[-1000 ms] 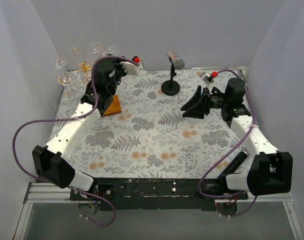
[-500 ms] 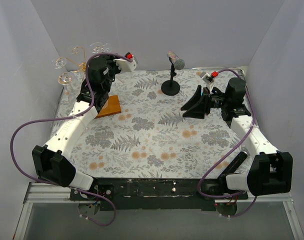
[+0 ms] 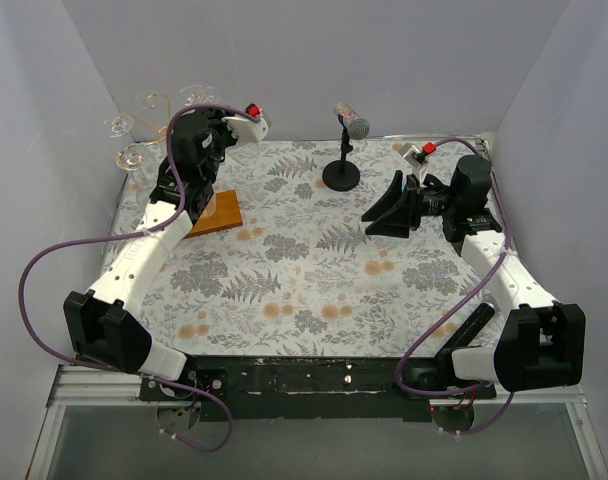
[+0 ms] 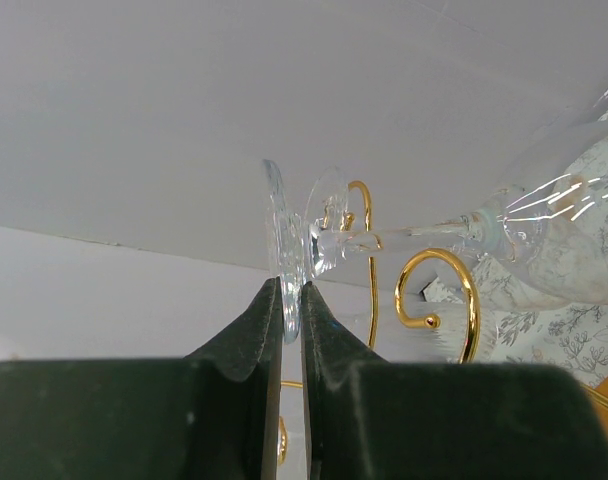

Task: Place the wine glass upside down on the wine glass rack
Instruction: Turn the wine glass upside down at the wine rack.

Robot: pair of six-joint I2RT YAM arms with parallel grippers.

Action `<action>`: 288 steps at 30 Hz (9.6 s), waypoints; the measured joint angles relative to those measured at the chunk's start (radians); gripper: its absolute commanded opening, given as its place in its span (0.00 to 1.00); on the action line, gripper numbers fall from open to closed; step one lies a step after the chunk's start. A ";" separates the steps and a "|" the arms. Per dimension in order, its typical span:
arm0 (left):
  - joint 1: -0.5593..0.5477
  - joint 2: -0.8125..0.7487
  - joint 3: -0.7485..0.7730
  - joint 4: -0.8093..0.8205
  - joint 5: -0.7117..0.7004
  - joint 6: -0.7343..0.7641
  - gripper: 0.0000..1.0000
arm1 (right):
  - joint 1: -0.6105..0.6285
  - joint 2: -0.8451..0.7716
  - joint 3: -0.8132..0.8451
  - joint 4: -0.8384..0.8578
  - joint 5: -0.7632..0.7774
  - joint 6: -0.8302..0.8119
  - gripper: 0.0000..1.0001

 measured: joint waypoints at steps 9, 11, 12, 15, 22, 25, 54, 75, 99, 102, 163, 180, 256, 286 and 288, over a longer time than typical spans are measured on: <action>0.008 0.000 -0.013 0.001 0.013 -0.002 0.00 | 0.000 0.001 0.000 0.000 -0.002 0.000 0.65; 0.009 0.000 -0.013 0.001 0.013 -0.003 0.00 | 0.000 0.002 0.000 0.000 -0.002 0.000 0.65; 0.011 0.000 -0.013 0.001 0.014 -0.003 0.00 | 0.000 0.002 0.000 0.000 -0.002 0.000 0.65; 0.016 0.000 -0.016 0.006 0.016 -0.006 0.00 | 0.000 0.002 0.000 0.000 -0.003 0.000 0.65; 0.027 0.000 -0.034 0.016 0.022 -0.011 0.00 | 0.000 0.002 0.000 0.001 -0.003 0.000 0.65; 0.032 0.000 -0.037 0.020 0.021 -0.013 0.00 | 0.000 0.002 0.000 0.001 -0.003 0.001 0.65; 0.040 -0.013 -0.064 0.030 0.013 -0.021 0.00 | 0.000 0.002 -0.006 0.008 -0.012 0.002 0.65; 0.031 -0.023 -0.073 0.022 0.039 -0.092 0.00 | 0.000 0.002 -0.008 0.019 -0.015 0.005 0.65; -0.029 0.009 -0.056 -0.008 0.056 -0.115 0.00 | 0.000 0.002 -0.011 0.026 -0.021 0.005 0.64; -0.045 0.011 -0.051 -0.016 0.058 -0.111 0.00 | 0.000 0.002 -0.011 0.027 -0.021 0.005 0.65; -0.864 -0.097 -0.668 0.561 -0.203 0.256 0.00 | 0.101 -0.017 -0.175 0.206 0.338 0.594 0.45; -0.886 -0.082 -0.668 0.523 -0.234 0.340 0.26 | 0.107 -0.006 -0.172 0.084 0.346 0.629 0.01; -0.278 -0.109 -0.037 -0.445 0.546 -2.044 0.00 | 0.098 -0.013 -0.183 0.403 0.238 0.650 0.71; 0.043 0.150 0.356 -0.323 0.384 -2.508 0.00 | 0.098 -0.038 -0.183 0.426 0.235 0.625 0.71; 0.046 0.150 0.388 -0.353 0.331 -2.520 0.00 | 0.098 -0.038 -0.183 0.426 0.235 0.625 0.71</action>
